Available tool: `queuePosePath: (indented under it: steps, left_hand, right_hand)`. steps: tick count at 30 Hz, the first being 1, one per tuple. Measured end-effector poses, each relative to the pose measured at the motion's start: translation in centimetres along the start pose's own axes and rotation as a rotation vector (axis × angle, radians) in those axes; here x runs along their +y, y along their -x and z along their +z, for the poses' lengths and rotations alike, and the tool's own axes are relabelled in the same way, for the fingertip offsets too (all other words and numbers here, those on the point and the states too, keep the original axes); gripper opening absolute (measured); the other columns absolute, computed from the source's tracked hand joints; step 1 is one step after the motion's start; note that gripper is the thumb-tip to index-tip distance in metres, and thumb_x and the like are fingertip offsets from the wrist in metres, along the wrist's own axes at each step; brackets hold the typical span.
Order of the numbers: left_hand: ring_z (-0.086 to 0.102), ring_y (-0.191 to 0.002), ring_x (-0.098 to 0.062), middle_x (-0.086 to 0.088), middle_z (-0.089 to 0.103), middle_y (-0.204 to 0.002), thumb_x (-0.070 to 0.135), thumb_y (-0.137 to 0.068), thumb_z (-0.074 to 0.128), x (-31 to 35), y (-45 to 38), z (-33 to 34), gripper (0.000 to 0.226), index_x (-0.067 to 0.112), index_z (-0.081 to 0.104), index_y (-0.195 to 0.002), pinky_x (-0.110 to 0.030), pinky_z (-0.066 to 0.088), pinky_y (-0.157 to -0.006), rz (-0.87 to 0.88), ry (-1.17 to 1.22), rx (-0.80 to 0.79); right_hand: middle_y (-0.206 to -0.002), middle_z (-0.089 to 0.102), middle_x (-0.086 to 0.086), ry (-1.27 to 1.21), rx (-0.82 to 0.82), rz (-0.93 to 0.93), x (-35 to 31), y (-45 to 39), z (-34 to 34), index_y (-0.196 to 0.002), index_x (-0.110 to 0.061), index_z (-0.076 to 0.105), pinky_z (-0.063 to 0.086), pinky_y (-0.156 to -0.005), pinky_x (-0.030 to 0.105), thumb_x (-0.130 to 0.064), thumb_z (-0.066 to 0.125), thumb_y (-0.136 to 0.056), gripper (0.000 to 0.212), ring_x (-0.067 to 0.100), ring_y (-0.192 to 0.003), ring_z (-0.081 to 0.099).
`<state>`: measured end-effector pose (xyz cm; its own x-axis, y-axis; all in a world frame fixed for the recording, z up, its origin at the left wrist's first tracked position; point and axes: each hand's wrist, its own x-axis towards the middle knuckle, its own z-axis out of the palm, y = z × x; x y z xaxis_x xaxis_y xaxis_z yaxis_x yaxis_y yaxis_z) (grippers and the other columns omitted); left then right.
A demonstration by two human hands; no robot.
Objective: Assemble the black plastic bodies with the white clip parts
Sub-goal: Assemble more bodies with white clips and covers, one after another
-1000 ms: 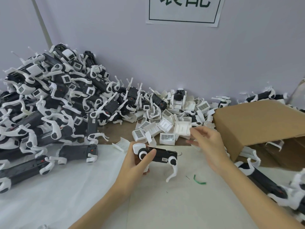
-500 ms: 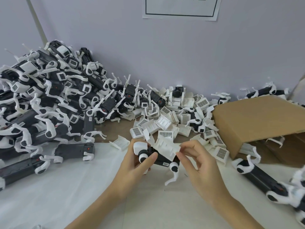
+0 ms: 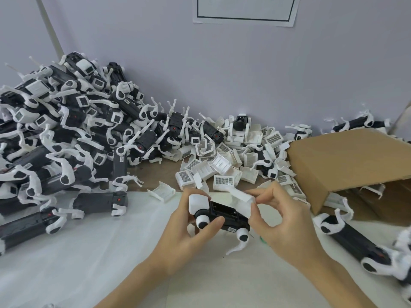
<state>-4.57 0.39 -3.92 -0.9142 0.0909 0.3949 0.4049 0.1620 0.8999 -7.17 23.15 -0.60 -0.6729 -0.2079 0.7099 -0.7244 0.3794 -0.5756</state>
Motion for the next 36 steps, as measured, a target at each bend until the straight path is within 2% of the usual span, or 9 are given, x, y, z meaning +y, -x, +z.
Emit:
queuePosePath:
  steps: [4,7,12,16,20,24,29,33,36]
  left_hand:
    - [0.060,-0.084,-0.012,0.002,0.063,-0.098,0.047,-0.091,0.077,0.4,0.2,0.1,0.042,0.025,0.053,-0.119,-0.023,0.051,-0.073,0.027,-0.033,-0.028]
    - [0.061,-0.089,-0.026,-0.002,0.064,-0.099,0.050,-0.091,0.076,0.4,0.3,0.1,0.048,0.023,0.054,-0.122,-0.030,0.052,-0.078,0.029,-0.041,-0.035]
    - [0.064,-0.095,-0.025,0.001,0.066,-0.101,0.052,-0.090,0.076,0.3,0.3,0.0,0.050,0.025,0.054,-0.125,-0.032,0.054,-0.085,0.011,-0.009,-0.008]
    - [0.061,-0.094,-0.030,-0.003,0.064,-0.098,0.051,-0.091,0.075,0.0,0.2,-0.2,0.049,0.023,0.053,-0.125,-0.029,0.053,-0.082,-0.009,0.004,-0.005]
    - [0.062,-0.094,-0.027,-0.002,0.065,-0.099,0.047,-0.092,0.074,0.4,0.2,-0.1,0.044,0.023,0.054,-0.122,-0.024,0.053,-0.080,0.009,0.002,-0.021]
    - [0.063,-0.089,-0.026,0.000,0.064,-0.099,0.047,-0.094,0.074,0.5,0.4,0.1,0.046,0.022,0.052,-0.124,-0.042,0.055,-0.079,0.069,-0.095,-0.083]
    - [0.064,-0.099,-0.022,0.007,0.064,-0.109,0.055,-0.093,0.070,0.5,0.5,0.0,0.048,0.029,0.048,-0.128,-0.043,0.054,-0.086,0.075,-0.132,-0.101]
    - [0.064,-0.109,-0.018,0.015,0.062,-0.116,0.053,-0.093,0.066,0.2,0.4,0.1,0.053,0.024,0.047,-0.133,-0.035,0.055,-0.090,0.083,-0.150,-0.101]
    - [0.063,-0.104,-0.015,0.011,0.060,-0.111,0.052,-0.094,0.066,0.1,0.3,0.2,0.043,0.025,0.050,-0.123,-0.027,0.053,-0.087,0.070,-0.111,-0.073]
  right_hand:
    - [-0.107,0.068,-0.013,0.174,-0.096,-0.195,-0.3,0.0,-0.1,-0.101,-0.013,0.064,0.053,-0.087,0.026,-0.016,0.067,-0.097,0.005,0.010,-0.102,0.068]
    - [-0.104,0.058,-0.009,0.220,-0.149,-0.227,-0.4,0.1,0.3,-0.110,-0.016,0.066,0.048,-0.087,0.025,-0.024,0.062,-0.102,0.013,0.010,-0.099,0.060]
    - [-0.116,0.055,-0.009,0.182,-0.218,-0.108,-0.2,0.6,0.4,-0.137,-0.029,0.063,0.049,-0.094,0.030,-0.037,0.057,-0.105,0.033,0.017,-0.111,0.060]
    - [-0.129,0.050,-0.010,0.147,-0.314,-0.087,-0.3,0.9,0.3,-0.153,-0.035,0.049,0.043,-0.103,0.025,-0.026,0.046,-0.108,0.047,0.020,-0.122,0.055]
    - [-0.133,0.045,-0.011,0.225,-0.329,-0.075,0.0,0.7,0.3,-0.151,-0.035,0.051,0.037,-0.108,0.020,-0.030,0.054,-0.105,0.046,0.014,-0.128,0.049]
    - [-0.138,0.048,-0.014,0.149,-0.290,0.025,0.0,0.7,0.8,-0.131,-0.030,0.058,0.037,-0.109,0.018,-0.049,0.063,-0.098,0.038,0.014,-0.137,0.047]
    - [-0.117,0.066,-0.014,0.000,-0.237,0.115,-0.3,1.3,1.6,-0.122,-0.031,0.061,0.051,-0.091,0.024,-0.053,0.073,-0.090,0.040,0.013,-0.115,0.064]
    - [-0.119,0.058,-0.023,0.175,-0.206,-0.009,-0.6,1.8,2.2,-0.130,-0.032,0.056,0.053,-0.085,0.024,-0.062,0.059,-0.096,0.046,0.008,-0.108,0.061]
    - [-0.130,0.061,-0.010,0.349,-0.211,-0.175,-0.1,2.2,2.8,-0.141,-0.017,0.056,0.050,-0.096,0.026,-0.047,0.069,-0.096,0.056,0.012,-0.116,0.059]
